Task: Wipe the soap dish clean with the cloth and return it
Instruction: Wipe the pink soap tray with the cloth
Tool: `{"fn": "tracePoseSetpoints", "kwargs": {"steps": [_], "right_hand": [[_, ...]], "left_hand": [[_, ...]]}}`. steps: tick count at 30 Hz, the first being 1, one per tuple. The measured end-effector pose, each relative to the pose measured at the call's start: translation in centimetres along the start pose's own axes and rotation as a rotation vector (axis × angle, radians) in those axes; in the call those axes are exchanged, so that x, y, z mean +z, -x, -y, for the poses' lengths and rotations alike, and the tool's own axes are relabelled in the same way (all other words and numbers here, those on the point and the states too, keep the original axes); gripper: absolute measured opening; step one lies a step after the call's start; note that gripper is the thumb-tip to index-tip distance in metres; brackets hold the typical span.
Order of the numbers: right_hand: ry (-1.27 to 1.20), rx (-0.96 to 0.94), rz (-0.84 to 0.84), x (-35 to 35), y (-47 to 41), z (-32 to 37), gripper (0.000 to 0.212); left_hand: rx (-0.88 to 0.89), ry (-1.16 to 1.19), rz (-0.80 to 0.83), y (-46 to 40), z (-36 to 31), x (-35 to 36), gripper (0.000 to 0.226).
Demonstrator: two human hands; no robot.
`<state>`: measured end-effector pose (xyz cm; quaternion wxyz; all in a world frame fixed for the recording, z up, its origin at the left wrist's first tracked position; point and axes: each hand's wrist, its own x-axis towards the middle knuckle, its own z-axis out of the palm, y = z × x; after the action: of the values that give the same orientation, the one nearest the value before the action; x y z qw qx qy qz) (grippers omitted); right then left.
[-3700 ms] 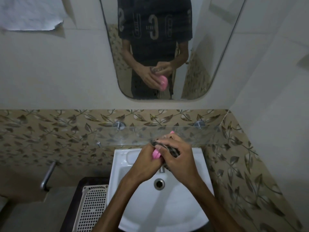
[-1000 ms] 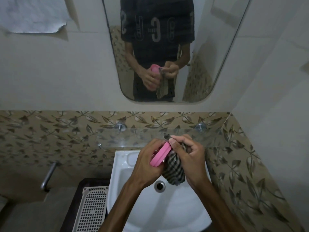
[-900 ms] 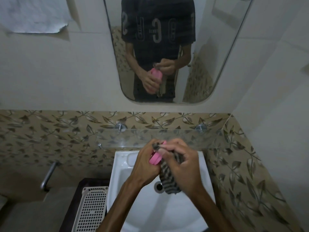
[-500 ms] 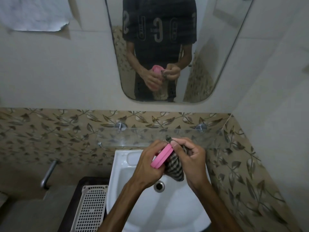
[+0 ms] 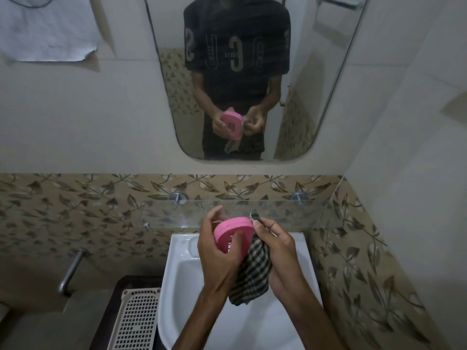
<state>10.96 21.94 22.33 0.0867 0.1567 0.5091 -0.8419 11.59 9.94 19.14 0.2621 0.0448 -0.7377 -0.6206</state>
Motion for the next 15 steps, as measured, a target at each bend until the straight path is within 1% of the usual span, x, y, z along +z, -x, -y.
{"fn": "tracePoseSetpoints", "kwargs": {"steps": [2, 3, 5, 8, 10, 11, 13, 15], "right_hand": [[-0.031, 0.042, -0.077, 0.7, 0.2, -0.5, 0.016], [-0.057, 0.058, -0.105, 1.0, 0.2, -0.7, 0.018], [-0.109, 0.082, -0.151, 1.4, 0.4, -0.9, 0.021], [-0.163, 0.154, -0.148, 1.8, 0.6, -1.1, 0.021], [-0.196, 0.216, -0.131, 1.8, 0.7, -1.1, 0.022], [-0.213, 0.243, -0.117, 1.6, 0.7, -1.0, 0.025], [-0.240, 0.306, -0.059, 1.3, 0.6, -0.6, 0.033], [-0.262, 0.387, 0.013, 1.3, 0.6, -0.1, 0.040]], "left_hand": [[-0.089, -0.013, -0.095, 0.7, -0.2, 0.8, 0.063], [-0.101, -0.018, -0.113, 1.1, -0.2, 1.1, 0.063], [-0.048, -0.077, -0.115, 1.7, -0.2, 1.6, 0.059], [-0.002, -0.152, -0.096, 1.9, 0.0, 1.9, 0.052], [-0.011, -0.173, -0.040, 1.6, 0.1, 1.8, 0.047], [-0.034, -0.174, 0.011, 1.4, 0.3, 1.7, 0.048], [-0.104, -0.135, 0.139, 1.1, 0.4, 1.3, 0.059], [-0.167, -0.023, 0.233, 0.9, 0.8, 1.0, 0.077]]}}
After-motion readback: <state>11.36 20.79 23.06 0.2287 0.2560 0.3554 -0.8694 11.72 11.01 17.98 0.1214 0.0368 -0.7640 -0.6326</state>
